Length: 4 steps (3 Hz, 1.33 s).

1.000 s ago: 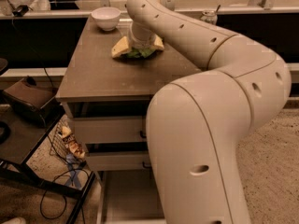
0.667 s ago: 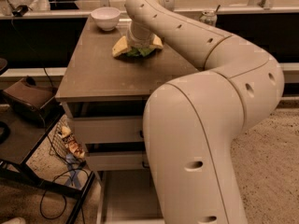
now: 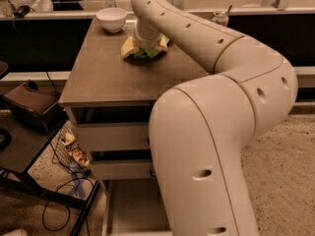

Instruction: Place green rice chip bag into bottom drawer

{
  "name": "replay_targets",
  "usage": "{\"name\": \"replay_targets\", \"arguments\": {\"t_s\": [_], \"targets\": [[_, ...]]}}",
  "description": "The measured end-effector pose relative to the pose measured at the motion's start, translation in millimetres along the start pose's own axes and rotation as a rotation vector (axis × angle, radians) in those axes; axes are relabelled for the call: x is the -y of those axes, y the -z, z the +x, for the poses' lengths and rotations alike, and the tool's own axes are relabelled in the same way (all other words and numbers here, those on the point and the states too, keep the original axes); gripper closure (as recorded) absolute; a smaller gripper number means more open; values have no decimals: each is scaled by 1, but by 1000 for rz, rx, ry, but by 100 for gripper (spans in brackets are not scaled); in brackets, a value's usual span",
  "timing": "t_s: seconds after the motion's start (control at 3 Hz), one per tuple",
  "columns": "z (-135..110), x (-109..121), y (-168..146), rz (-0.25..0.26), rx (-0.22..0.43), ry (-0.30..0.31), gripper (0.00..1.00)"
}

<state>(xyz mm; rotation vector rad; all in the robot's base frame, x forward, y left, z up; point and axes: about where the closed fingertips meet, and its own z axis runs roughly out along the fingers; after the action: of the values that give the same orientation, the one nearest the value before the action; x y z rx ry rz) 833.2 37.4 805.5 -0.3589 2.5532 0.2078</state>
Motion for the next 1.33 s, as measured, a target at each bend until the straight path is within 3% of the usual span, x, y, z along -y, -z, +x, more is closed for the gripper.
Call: {"name": "replay_targets", "arguments": {"t_s": [0.33, 1.0, 1.33], "targets": [[-3, 0, 5, 0, 0, 0, 95], [-7, -1, 11, 0, 0, 0, 100], [-21, -1, 29, -21, 60, 11, 100]]}}
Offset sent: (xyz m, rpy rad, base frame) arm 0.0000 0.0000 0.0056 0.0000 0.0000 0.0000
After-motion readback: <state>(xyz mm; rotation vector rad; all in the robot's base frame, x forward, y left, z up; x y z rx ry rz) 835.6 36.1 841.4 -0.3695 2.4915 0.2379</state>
